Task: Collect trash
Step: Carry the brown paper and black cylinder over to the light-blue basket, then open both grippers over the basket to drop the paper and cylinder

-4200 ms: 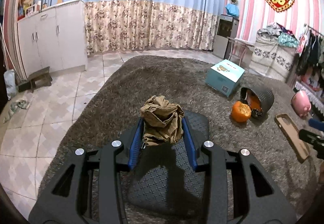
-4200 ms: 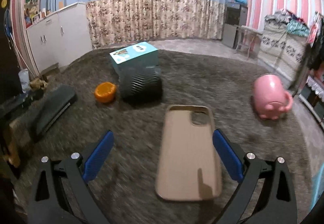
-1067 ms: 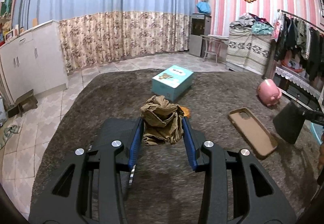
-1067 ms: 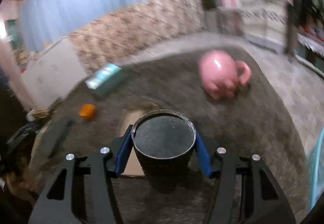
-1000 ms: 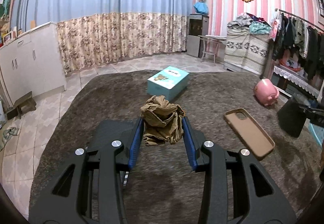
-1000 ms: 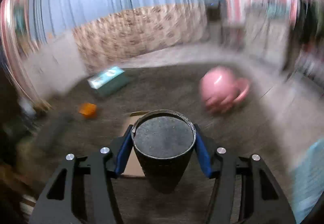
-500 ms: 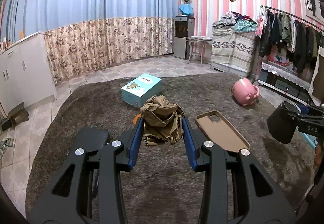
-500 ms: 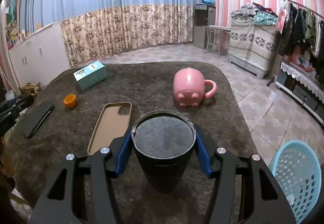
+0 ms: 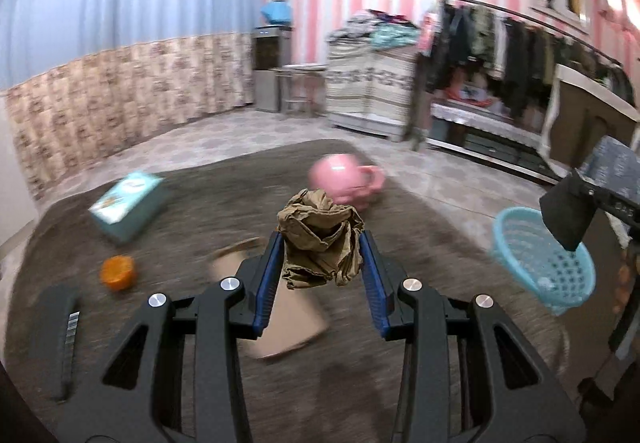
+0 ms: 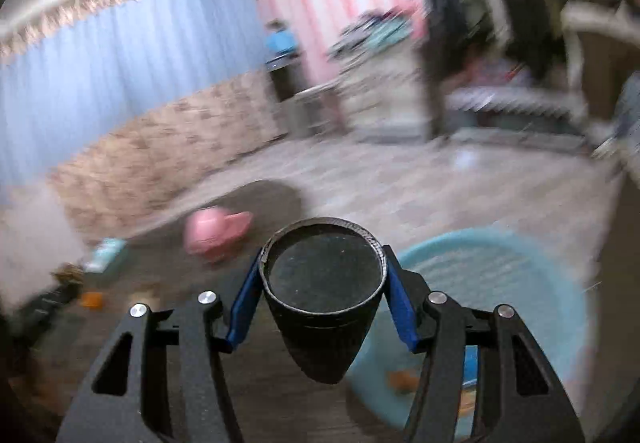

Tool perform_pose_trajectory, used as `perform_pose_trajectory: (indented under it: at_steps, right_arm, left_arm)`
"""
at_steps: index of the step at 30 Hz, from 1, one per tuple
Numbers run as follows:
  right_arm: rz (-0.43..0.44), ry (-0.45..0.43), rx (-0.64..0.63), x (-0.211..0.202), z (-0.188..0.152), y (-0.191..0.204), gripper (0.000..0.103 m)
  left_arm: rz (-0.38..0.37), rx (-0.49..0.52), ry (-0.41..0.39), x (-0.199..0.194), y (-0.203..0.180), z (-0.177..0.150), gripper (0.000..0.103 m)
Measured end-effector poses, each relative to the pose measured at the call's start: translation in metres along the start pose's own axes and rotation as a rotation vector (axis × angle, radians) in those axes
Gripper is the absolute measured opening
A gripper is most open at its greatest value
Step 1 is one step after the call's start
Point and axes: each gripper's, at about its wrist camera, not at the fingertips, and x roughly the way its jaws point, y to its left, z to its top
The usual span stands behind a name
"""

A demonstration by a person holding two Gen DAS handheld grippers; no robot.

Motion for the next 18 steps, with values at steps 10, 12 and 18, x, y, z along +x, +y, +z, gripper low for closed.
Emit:
perform_pose_trajectory:
  at_steps: [10, 12, 18]
  right_arm:
    - [-0.129, 0.024, 0.117, 0.024, -0.005, -0.083, 0.057]
    - [-0.141, 0.016, 0.144, 0.025, -0.003, -0.094, 0.057]
    - [-0.160, -0.003, 0.199, 0.016, -0.006, -0.130, 0.057]
  left_arm:
    - [-0.233, 0.087, 0.070, 0.074, -0.138, 0.011, 0.038]
    - [-0.285, 0.107, 0.081, 0.087, -0.166, 0.011, 0.038]
    - [-0.391, 0.176, 0.119, 0.120, -0.233, 0.007, 0.038]
